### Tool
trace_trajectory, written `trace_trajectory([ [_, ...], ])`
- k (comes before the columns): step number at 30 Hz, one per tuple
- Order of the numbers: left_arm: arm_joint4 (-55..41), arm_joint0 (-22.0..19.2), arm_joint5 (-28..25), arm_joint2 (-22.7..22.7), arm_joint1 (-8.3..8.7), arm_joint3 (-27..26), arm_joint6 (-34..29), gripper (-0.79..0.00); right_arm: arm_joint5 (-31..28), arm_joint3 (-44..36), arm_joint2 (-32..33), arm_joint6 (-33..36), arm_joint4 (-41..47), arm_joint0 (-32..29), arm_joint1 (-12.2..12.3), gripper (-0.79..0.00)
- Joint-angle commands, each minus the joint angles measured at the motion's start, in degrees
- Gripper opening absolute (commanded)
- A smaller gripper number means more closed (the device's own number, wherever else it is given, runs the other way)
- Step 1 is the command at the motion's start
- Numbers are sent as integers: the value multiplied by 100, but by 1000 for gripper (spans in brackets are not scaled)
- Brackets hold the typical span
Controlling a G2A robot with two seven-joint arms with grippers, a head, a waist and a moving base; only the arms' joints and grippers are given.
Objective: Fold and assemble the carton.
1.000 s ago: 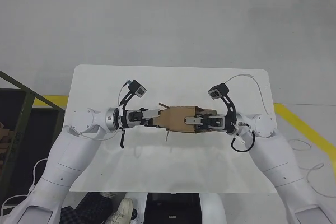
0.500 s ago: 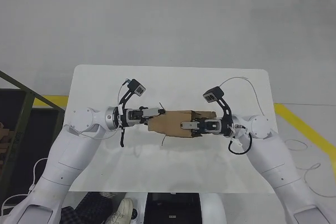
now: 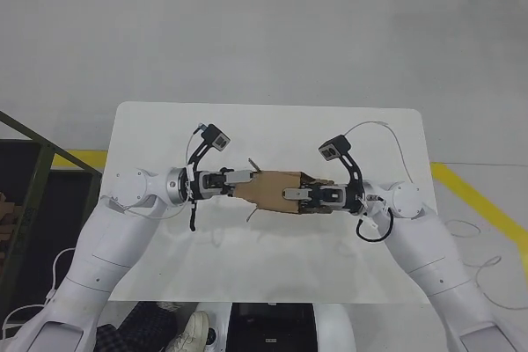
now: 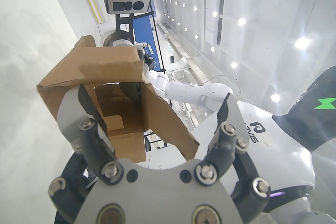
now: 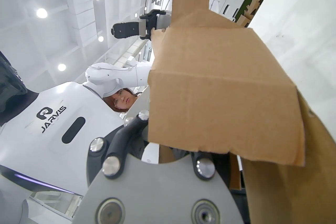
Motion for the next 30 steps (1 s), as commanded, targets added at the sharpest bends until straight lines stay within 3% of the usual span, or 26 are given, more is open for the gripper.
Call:
trace_trajectory([
  [1,63,14,-21,6,1,-30,21,0,-11,54,44,-87,30,10,-1,-785],
  [30,168,181,-7,-42,17,-165,71,0,-39,221,413,-219,175,20,17,-785],
])
